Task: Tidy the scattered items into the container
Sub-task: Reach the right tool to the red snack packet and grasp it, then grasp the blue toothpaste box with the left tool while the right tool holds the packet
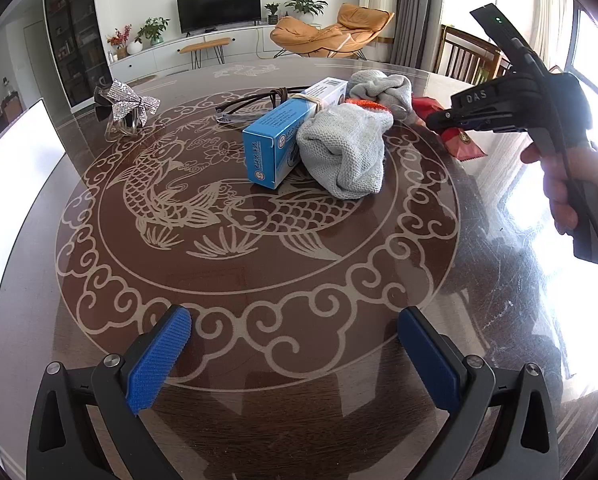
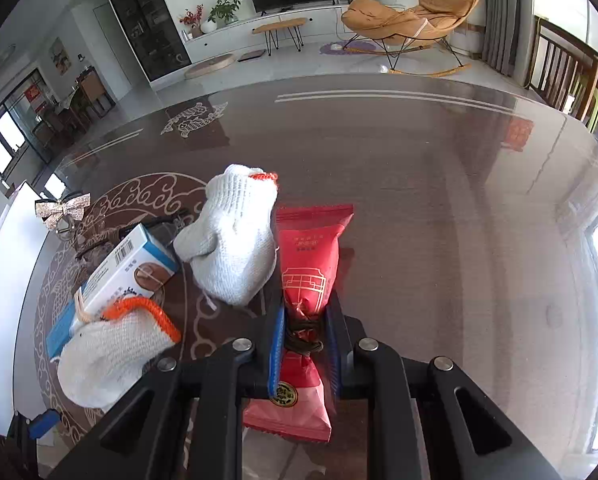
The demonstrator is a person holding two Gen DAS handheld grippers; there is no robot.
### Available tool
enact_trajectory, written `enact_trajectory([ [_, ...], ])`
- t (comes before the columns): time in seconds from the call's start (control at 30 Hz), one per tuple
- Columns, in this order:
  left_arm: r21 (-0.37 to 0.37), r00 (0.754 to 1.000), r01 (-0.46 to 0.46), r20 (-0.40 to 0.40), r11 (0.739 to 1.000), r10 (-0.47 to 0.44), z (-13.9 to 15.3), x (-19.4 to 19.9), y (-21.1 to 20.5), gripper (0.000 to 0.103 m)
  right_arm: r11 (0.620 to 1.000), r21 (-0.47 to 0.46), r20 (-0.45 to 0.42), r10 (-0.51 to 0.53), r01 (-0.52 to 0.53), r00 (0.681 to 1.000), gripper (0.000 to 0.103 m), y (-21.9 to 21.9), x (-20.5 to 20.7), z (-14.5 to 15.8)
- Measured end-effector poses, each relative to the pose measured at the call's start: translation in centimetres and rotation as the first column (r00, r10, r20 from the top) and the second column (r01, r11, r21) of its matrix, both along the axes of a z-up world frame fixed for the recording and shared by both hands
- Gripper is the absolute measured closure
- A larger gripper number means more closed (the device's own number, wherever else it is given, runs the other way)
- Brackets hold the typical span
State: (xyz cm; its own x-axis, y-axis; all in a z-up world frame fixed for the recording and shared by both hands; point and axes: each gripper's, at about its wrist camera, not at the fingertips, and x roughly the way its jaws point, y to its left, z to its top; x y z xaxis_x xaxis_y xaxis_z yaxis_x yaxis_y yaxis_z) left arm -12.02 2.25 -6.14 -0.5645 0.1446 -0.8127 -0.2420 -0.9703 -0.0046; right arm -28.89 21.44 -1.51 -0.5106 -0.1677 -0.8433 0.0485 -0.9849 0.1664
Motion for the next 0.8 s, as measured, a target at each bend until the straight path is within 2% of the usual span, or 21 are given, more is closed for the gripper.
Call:
enact_trajectory([
  [0.2, 0.013, 1.0, 0.013, -0.001, 1.0, -0.013, 0.1, 0.0, 0.0, 0.0, 0.993, 0.09, 0.024, 0.076, -0.078, 0.997, 0.084, 2.5, 10.0, -0.1],
  [0.23, 0.051, 0.998, 0.055, -0.002, 0.997, -0.055, 0.2, -0.1, 0.1, 0.0, 0.992, 0.098, 0.013, 0.074, -0.075, 0.997, 0.084, 3.0, 11.7, -0.2],
  [0.3, 0.139, 0.984, 0.178, -0.001, 0.974, -0.179, 0.7, -0.6, 0.4, 0.0, 0.992, 0.113, -0.013, 0.063, -0.061, 0.998, 0.084, 3.3, 14.2, -0.4],
  [0.33, 0.134, 0.981, 0.193, -0.005, 0.972, -0.194, 1.0, -1.1, 0.4, 0.0, 0.992, 0.118, -0.026, 0.057, -0.054, 0.998, 0.084, 3.4, 15.1, -0.5],
  [0.4, 0.086, 0.983, 0.185, -0.025, 0.979, -0.184, 2.0, -2.2, 0.2, 0.0, 0.99, 0.133, -0.052, 0.053, -0.046, 0.997, 0.084, 3.0, 16.1, -0.5],
  [0.5, 0.146, 0.964, 0.264, -0.018, 0.953, -0.264, 3.4, -3.6, 0.6, 0.0, 0.99, 0.137, -0.085, 0.05, -0.038, 0.995, 0.08, 2.7, 16.7, -0.9],
  [0.53, 0.142, 0.958, 0.284, -0.013, 0.948, -0.285, 3.5, -3.8, 1.1, 0.0, 0.991, 0.131, -0.087, 0.047, -0.035, 0.995, 0.079, 2.5, 16.9, -1.1],
  [0.6, 0.072, 0.961, 0.278, -0.018, 0.958, -0.278, 3.2, -4.6, 2.2, 0.0, 0.991, 0.135, -0.114, 0.036, -0.02, 0.993, 0.078, 2.4, 17.1, -1.2],
  [0.67, 0.049, 0.971, 0.237, 0.006, 0.97, -0.237, 2.2, -6.1, 2.9, 0.0, 0.992, 0.123, -0.134, 0.026, -0.009, 0.991, 0.078, 2.4, 17.2, -1.2],
  [0.73, 0.098, 0.978, 0.197, 0.046, 0.975, -0.202, 1.3, -7.6, 3.4, 0.0, 0.995, 0.098, -0.142, 0.011, 0.003, 0.99, 0.078, 2.6, 17.4, -1.2],
  [0.8, 0.141, 0.983, 0.178, 0.019, 0.974, -0.182, 1.2, -8.1, 4.4, 0.0, 0.997, 0.075, -0.143, 0.0, 0.011, 0.99, 0.078, 2.9, 17.5, -1.2],
])
